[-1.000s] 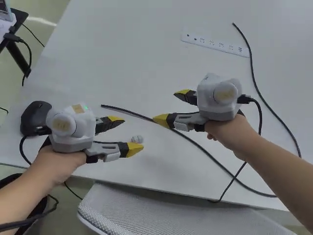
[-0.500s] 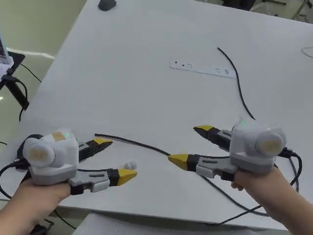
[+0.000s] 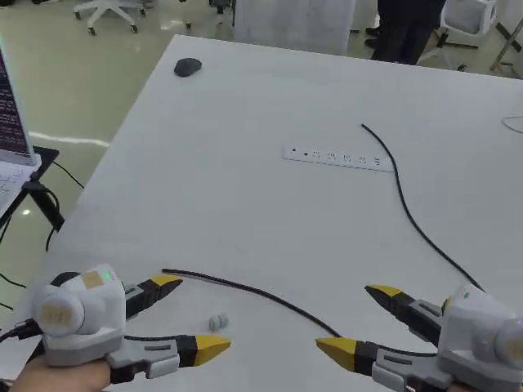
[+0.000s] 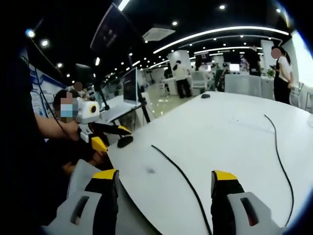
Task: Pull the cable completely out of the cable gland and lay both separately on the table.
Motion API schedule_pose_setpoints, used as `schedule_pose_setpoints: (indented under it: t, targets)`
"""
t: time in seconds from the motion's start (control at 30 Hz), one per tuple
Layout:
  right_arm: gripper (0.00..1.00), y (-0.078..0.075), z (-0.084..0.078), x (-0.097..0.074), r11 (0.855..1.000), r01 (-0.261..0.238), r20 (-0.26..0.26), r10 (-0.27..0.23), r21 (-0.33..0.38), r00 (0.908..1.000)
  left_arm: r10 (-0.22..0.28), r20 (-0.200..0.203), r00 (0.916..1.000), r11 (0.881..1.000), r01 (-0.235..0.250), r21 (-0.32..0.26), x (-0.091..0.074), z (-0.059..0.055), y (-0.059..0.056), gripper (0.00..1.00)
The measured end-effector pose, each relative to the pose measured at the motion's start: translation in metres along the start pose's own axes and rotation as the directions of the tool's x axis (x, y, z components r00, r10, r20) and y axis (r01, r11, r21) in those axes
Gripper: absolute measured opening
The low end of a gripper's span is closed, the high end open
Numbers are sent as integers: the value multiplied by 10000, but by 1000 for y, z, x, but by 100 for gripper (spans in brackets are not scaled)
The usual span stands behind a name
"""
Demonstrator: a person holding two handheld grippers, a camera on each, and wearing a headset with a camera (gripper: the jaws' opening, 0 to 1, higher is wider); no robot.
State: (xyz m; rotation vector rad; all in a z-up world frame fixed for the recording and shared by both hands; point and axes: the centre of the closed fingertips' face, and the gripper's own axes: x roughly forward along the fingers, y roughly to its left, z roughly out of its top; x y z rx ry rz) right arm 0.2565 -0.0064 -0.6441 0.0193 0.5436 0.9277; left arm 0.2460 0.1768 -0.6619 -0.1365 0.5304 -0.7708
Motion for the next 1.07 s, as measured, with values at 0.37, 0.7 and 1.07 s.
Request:
schedule_pose_setpoints:
  t: [0.37,0.7,1.07]
  targets:
    - [88,-27,-42,-23,9953,643,-645,-596,728,9961,500,-416,9979,9983,-512,-265,-9,-14,9,87]
    - [98,-19,-54,-24,9967,269,-1110,-184,764,9937,858,-601,9945,9961,-867,-137,-18,-19,19,93]
    - [99,-12,-63,-26,9975,100,-1461,3,695,9893,652,-814,9945,9972,-679,-307,-17,-25,14,98]
